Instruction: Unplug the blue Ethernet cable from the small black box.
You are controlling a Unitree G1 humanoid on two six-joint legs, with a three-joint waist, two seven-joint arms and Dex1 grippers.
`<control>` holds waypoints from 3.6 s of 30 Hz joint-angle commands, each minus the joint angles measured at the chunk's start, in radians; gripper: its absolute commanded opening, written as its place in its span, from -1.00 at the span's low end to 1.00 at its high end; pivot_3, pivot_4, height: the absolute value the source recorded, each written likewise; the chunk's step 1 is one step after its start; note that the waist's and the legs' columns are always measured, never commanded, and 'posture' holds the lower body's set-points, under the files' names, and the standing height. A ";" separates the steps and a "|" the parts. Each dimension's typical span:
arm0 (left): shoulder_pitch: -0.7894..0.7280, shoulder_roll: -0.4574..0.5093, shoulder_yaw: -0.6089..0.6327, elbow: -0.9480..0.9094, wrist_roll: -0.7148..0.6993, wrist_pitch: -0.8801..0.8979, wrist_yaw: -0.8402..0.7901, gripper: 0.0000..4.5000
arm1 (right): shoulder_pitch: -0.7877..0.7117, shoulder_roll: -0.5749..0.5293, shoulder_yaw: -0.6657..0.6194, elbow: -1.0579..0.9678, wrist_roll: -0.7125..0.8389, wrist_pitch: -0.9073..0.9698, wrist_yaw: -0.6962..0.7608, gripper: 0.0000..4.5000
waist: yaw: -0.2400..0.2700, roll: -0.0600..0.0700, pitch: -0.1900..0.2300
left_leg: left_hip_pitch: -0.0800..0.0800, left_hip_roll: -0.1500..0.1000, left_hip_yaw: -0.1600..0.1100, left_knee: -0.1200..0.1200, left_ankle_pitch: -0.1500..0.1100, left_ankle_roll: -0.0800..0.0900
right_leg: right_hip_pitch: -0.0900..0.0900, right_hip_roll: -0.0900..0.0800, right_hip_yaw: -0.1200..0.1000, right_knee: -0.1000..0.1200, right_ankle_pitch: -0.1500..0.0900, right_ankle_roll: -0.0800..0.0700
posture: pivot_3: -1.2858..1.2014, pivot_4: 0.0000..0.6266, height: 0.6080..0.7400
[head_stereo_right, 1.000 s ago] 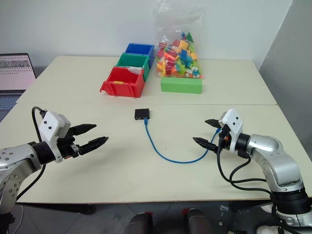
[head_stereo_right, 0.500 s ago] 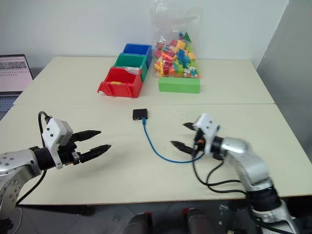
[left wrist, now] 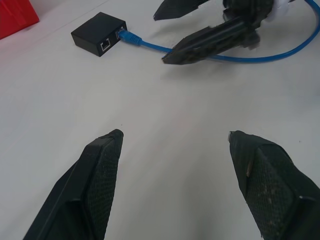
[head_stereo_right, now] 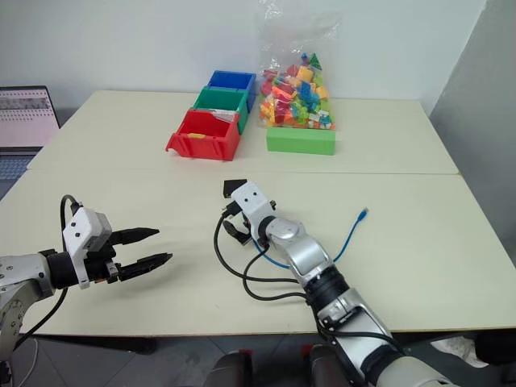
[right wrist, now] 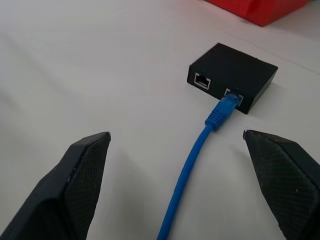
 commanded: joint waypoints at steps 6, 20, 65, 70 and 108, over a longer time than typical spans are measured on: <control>-0.008 0.012 0.033 -0.027 -0.001 -0.015 0.004 0.61 | -0.138 0.071 -0.097 0.280 -0.018 -0.097 -0.104 0.29 | -0.004 0.000 0.000 | 0.001 0.001 -0.001 0.000 0.000 0.000 | 0.000 0.000 0.000 0.001 0.000 0.000 | 0.03 -0.52 1.00; -0.047 -0.007 -0.009 -0.029 -0.012 0.000 0.019 0.61 | -0.066 -0.002 -0.013 0.148 -0.050 -0.089 0.030 -1.00 | -0.001 0.000 0.000 | 0.001 0.000 -0.001 0.000 0.000 0.000 | 0.001 0.000 0.000 0.001 0.000 0.000 | 0.03 -0.52 1.00; -0.037 -0.085 -0.192 -0.048 -0.027 -0.045 -0.087 0.61 | 0.239 -0.451 -0.029 -0.393 -0.004 0.087 0.444 -0.37 | -0.003 0.001 0.001 | 0.002 0.000 -0.001 0.000 0.000 0.000 | 0.001 0.001 0.000 0.001 -0.002 0.004 | 0.03 -0.52 1.00; -0.054 -0.099 -0.195 -0.027 -0.012 -0.049 -0.058 0.61 | 0.234 -0.469 -0.007 -0.411 -0.038 0.055 0.453 -0.90 | -0.003 0.001 0.001 | 0.002 0.000 -0.001 0.000 0.000 0.000 | 0.001 0.001 0.000 0.001 -0.002 0.004 | 0.03 -0.52 1.00; -0.286 -0.165 -0.111 -0.092 -0.567 0.594 0.129 -0.12 | 0.146 -0.573 0.080 -0.629 -0.212 -0.712 0.563 -0.94 | 0.004 0.001 0.001 | 0.001 0.000 -0.002 0.001 0.000 0.000 | 0.002 0.001 -0.001 0.001 0.000 0.001 | 0.03 -0.52 1.00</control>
